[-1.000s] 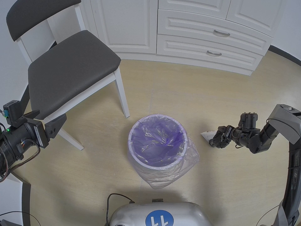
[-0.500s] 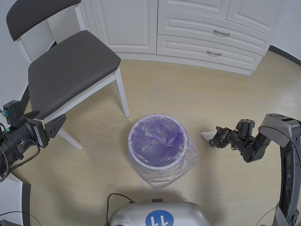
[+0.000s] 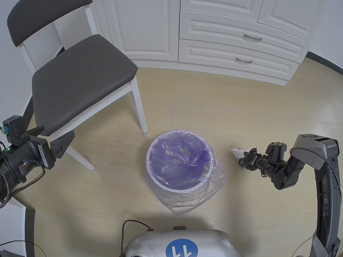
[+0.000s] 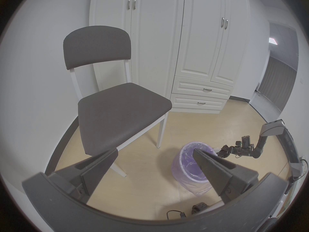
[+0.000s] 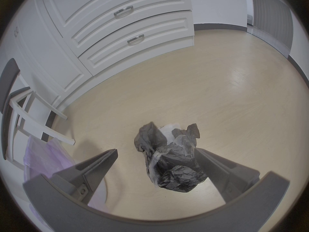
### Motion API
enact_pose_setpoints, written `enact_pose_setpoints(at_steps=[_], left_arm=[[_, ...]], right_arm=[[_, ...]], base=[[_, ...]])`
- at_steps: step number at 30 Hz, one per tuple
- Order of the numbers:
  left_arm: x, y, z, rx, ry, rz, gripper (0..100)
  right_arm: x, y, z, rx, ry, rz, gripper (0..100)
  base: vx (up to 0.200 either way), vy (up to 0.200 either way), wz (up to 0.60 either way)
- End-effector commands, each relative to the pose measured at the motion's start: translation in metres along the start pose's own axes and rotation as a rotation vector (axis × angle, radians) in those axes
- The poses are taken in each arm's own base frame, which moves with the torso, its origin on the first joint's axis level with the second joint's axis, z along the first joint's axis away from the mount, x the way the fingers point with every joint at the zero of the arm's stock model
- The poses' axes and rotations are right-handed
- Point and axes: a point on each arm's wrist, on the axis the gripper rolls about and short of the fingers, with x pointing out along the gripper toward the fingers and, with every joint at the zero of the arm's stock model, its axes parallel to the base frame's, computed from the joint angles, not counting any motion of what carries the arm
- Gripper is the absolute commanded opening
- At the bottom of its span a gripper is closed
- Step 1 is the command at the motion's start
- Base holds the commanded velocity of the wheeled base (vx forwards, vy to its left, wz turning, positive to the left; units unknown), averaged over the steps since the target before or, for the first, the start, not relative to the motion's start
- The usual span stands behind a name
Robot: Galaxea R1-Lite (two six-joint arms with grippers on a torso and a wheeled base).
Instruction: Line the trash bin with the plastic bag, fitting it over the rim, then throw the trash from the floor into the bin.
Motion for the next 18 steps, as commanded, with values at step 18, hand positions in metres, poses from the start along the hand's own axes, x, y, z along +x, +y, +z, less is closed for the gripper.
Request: enact_pose_setpoints(at_steps=[18], left_arm=[[0.0, 0.0, 0.0, 0.0, 0.0, -0.001, 100]], right_arm=[[0.018, -0.011, -0.02, -0.033, -0.003, -0.074, 100]], base=[[0.0, 0.0, 0.0]])
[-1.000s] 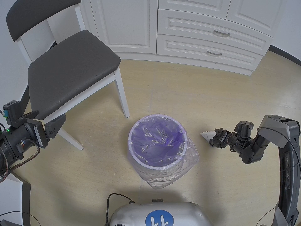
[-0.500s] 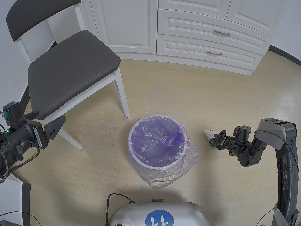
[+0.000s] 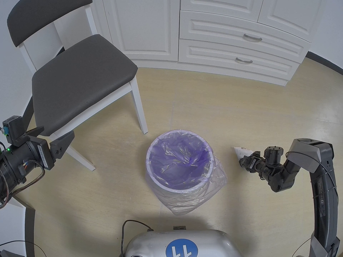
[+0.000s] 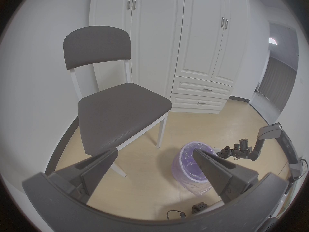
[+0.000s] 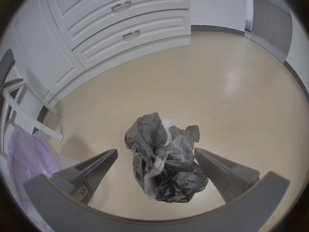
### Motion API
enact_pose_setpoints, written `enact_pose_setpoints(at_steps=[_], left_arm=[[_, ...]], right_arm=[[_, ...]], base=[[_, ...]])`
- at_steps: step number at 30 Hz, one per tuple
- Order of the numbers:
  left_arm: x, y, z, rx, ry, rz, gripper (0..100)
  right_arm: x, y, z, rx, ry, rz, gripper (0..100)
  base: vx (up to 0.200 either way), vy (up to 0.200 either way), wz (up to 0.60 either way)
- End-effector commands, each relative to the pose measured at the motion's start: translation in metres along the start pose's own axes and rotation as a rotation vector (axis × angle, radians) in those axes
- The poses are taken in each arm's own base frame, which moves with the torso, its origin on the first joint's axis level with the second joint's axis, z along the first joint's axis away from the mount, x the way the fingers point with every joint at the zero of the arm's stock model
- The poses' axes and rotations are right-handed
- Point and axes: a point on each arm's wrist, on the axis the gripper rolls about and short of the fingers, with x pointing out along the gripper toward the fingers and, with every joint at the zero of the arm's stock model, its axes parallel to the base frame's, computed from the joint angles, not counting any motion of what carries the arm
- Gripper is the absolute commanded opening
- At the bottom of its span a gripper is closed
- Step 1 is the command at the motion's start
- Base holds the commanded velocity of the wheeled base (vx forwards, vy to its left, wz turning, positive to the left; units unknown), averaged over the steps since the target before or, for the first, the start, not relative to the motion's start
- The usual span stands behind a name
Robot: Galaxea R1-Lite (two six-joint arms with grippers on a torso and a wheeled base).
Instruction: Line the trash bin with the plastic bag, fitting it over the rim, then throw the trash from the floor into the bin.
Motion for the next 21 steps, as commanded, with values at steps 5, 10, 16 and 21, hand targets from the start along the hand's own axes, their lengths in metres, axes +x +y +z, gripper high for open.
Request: enact_pose_setpoints(at_steps=[5, 10, 16, 21], left_arm=[[0.0002, 0.0, 0.0001, -0.001, -0.001, 0.001, 100], [-0.0005, 0.0002, 0.0003, -0.001, -0.002, 0.002, 100], [-0.0035, 0.0003, 0.0018, -0.001, -0.015, 0.0, 100], [-0.0047, 0.0003, -0.0012, 0.002, -0.007, -0.001, 100]], right_arm=[[0.0035, -0.0005, -0.0022, 0.001, -0.008, -0.009, 100], [0.0044, -0.0004, -0.0017, 0.0, -0.012, -0.016, 100], [0.0045, -0.001, -0.0016, 0.002, -0.011, -0.016, 0], [0.0043, -0.001, -0.0014, 0.004, -0.016, -0.016, 0]], base=[[0.0, 0.0, 0.0], [0.0, 0.0, 0.0], [0.0, 0.0, 0.0], [0.0, 0.0, 0.0]])
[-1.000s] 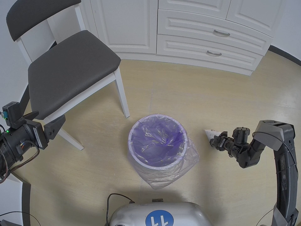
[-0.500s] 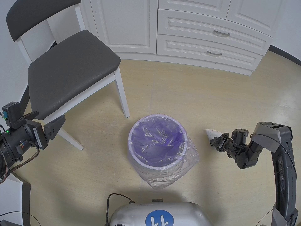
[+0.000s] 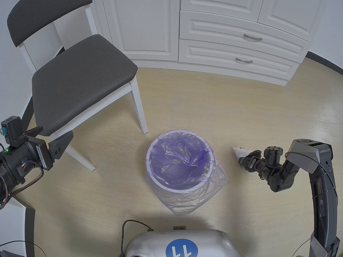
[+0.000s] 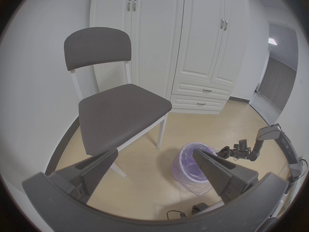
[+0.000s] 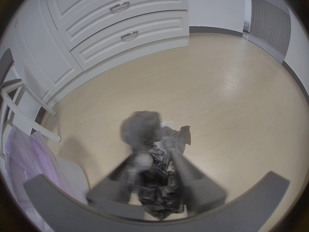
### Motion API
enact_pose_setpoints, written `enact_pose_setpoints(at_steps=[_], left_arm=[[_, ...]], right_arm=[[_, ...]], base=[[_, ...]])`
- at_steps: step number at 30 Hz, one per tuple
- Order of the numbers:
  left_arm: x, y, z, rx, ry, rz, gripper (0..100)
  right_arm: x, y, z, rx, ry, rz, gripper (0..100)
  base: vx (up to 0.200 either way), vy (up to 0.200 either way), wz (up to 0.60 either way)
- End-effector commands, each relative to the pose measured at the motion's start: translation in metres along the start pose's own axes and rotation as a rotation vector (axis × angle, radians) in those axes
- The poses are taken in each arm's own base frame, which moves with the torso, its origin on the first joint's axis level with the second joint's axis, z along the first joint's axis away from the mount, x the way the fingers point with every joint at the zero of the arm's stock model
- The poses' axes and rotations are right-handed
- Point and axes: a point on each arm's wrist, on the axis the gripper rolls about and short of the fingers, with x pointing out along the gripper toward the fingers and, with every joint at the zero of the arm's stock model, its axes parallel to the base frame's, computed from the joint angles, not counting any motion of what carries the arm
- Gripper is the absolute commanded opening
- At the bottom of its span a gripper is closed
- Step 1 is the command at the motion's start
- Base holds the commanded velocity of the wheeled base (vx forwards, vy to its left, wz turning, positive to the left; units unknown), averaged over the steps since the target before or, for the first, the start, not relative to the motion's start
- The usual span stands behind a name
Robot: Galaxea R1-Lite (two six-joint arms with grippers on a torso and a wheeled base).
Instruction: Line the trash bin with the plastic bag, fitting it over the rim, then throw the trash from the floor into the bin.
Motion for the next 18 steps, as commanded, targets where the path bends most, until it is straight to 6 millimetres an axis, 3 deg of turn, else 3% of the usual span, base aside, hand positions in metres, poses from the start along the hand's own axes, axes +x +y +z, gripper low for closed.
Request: enact_pose_setpoints(at_steps=[1, 10, 18], left_arm=[[-0.002, 0.0, -0.003, 0.002, 0.005, -0.003, 100], [-0.02, 0.003, 0.0, 0.04, -0.051, 0.001, 100], [-0.023, 0.003, 0.0, 0.057, -0.057, 0.003, 100]], right_arm=[[0.0, 0.0, 0.0, 0.0, -0.001, 0.0, 0], [-0.007, 0.001, -0.008, -0.121, 0.027, -0.014, 0], [-0.008, 0.003, -0.009, -0.168, 0.002, -0.035, 0]], base=[[0.0, 0.0, 0.0], [0.0, 0.0, 0.0], [0.0, 0.0, 0.0]])
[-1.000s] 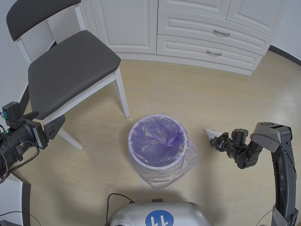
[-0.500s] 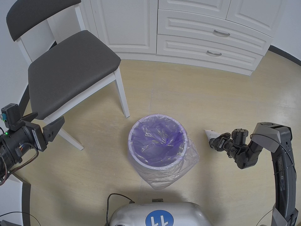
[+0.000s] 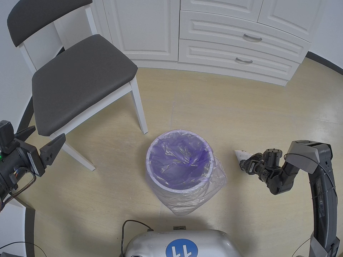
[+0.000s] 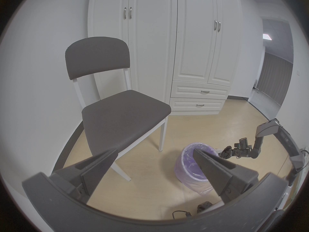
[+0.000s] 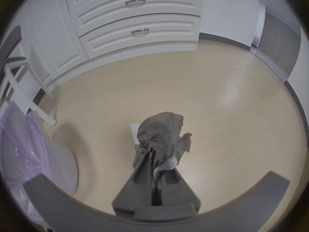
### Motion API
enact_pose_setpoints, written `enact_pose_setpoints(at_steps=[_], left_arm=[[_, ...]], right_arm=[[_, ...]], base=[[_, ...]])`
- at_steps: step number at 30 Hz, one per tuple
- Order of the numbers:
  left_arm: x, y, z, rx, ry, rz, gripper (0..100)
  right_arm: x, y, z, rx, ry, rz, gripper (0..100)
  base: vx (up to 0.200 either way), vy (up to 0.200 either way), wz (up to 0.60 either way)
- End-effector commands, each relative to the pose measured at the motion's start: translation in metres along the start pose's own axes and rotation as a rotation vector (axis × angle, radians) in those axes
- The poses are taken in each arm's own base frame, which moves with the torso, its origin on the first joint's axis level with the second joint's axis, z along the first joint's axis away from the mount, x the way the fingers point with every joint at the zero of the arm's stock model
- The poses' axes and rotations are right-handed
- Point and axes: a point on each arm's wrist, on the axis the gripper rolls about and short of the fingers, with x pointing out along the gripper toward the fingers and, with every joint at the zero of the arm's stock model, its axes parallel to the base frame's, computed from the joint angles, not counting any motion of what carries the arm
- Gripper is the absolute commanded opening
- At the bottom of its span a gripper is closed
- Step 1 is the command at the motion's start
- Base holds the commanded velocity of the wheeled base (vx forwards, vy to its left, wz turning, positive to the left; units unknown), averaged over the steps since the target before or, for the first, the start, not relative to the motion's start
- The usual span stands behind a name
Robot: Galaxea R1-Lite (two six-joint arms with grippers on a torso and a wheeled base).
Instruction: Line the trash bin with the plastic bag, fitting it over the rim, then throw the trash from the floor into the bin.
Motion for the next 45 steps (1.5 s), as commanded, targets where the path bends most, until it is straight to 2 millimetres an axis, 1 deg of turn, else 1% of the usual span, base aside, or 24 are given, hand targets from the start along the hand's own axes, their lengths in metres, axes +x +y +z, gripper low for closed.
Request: enact_pose_setpoints(at_steps=[1, 5, 8, 9, 11, 13, 16, 18, 19, 20, 21, 22, 23, 26, 27, 28, 30, 32, 34, 35, 36, 38, 40, 45], left_arm=[[-0.003, 0.001, 0.001, -0.002, -0.013, 0.001, 100], [-0.004, 0.001, 0.002, -0.001, -0.016, 0.002, 100], [-0.009, 0.002, 0.005, -0.004, -0.042, 0.004, 100], [-0.011, 0.002, 0.006, -0.006, -0.049, 0.004, 100], [-0.015, 0.003, 0.009, -0.008, -0.066, 0.005, 100], [-0.018, 0.003, 0.011, -0.009, -0.081, 0.006, 100], [-0.022, 0.004, 0.014, 0.003, -0.102, 0.009, 100], [-0.025, 0.005, 0.016, 0.012, -0.114, 0.016, 100], [-0.026, 0.006, 0.017, 0.013, -0.12, 0.023, 100], [-0.026, 0.006, 0.017, 0.013, -0.12, 0.024, 100], [-0.027, 0.008, 0.018, 0.011, -0.127, 0.034, 100], [-0.027, 0.008, 0.018, 0.011, -0.128, 0.037, 100], [-0.027, 0.008, 0.019, 0.011, -0.13, 0.037, 100], [-0.027, 0.009, 0.019, 0.012, -0.134, 0.045, 100], [-0.027, 0.009, 0.02, 0.011, -0.135, 0.047, 100], [-0.027, 0.009, 0.02, 0.011, -0.136, 0.048, 100], [-0.028, 0.01, 0.023, 0.01, -0.147, 0.055, 100], [-0.028, 0.011, 0.024, 0.009, -0.15, 0.06, 100], [-0.031, 0.011, 0.024, 0.008, -0.158, 0.063, 100], [-0.032, 0.012, 0.025, 0.008, -0.165, 0.062, 100], [-0.035, 0.012, 0.027, 0.008, -0.177, 0.063, 100], [-0.038, 0.012, 0.029, 0.008, -0.189, 0.064, 100], [-0.043, 0.013, 0.03, 0.024, -0.207, 0.067, 100], [-0.056, 0.014, 0.03, 0.068, -0.243, 0.074, 100]], right_arm=[[-0.001, 0.002, -0.001, -0.024, -0.007, -0.015, 0], [-0.001, 0.002, -0.001, -0.051, -0.034, -0.034, 0], [-0.004, 0.0, -0.005, -0.139, -0.029, -0.05, 0], [-0.006, -0.005, -0.005, -0.194, -0.023, -0.074, 0], [-0.014, -0.016, -0.006, -0.317, -0.029, -0.146, 0], [-0.028, -0.021, 0.007, -0.42, -0.134, -0.197, 0], [-0.047, -0.021, 0.015, -0.542, -0.194, -0.206, 0], [-0.071, -0.01, 0.033, -0.565, -0.214, -0.193, 0], [-0.087, 0.0, 0.04, -0.568, -0.225, -0.157, 0], [-0.089, 0.001, 0.042, -0.568, -0.228, -0.154, 0], [-0.112, 0.014, 0.056, -0.573, -0.264, -0.12, 0], [-0.122, 0.02, 0.067, -0.579, -0.303, -0.104, 0], [-0.123, 0.021, 0.069, -0.58, -0.309, -0.101, 0], [-0.154, 0.046, 0.114, -0.632, -0.489, -0.069, 0], [-0.161, 0.051, 0.123, -0.659, -0.524, -0.072, 0], [-0.163, 0.052, 0.124, -0.669, -0.532, -0.073, 0], [-0.184, 0.065, 0.137, -0.742, -0.597, -0.063, 0], [-0.194, 0.071, 0.138, -0.749, -0.614, -0.045, 0], [-0.222, 0.09, 0.135, -0.744, -0.646, 0.042, 0], [-0.231, 0.094, 0.13, -0.746, -0.643, 0.073, 0], [-0.245, 0.097, 0.119, -0.754, -0.621, 0.125, 0], [-0.261, 0.102, 0.109, -0.766, -0.609, 0.182, 0], [-0.274, 0.111, 0.106, -0.76, -0.627, 0.232, 0], [-0.292, 0.126, 0.104, -0.701, -0.651, 0.318, 0]], base=[[0.0, 0.0, 0.0], [0.0, 0.0, 0.0], [0.0, 0.0, 0.0], [0.0, 0.0, 0.0], [0.0, 0.0, 0.0], [0.0, 0.0, 0.0], [0.0, 0.0, 0.0], [0.0, 0.0, 0.0], [0.0, 0.0, 0.0], [0.0, 0.0, 0.0], [0.0, 0.0, 0.0], [0.0, 0.0, 0.0], [0.0, 0.0, 0.0], [0.0, 0.0, 0.0], [0.0, 0.0, 0.0], [0.0, 0.0, 0.0], [0.0, 0.0, 0.0], [0.0, 0.0, 0.0], [0.0, 0.0, 0.0], [0.0, 0.0, 0.0], [0.0, 0.0, 0.0], [0.0, 0.0, 0.0], [0.0, 0.0, 0.0], [0.0, 0.0, 0.0]])
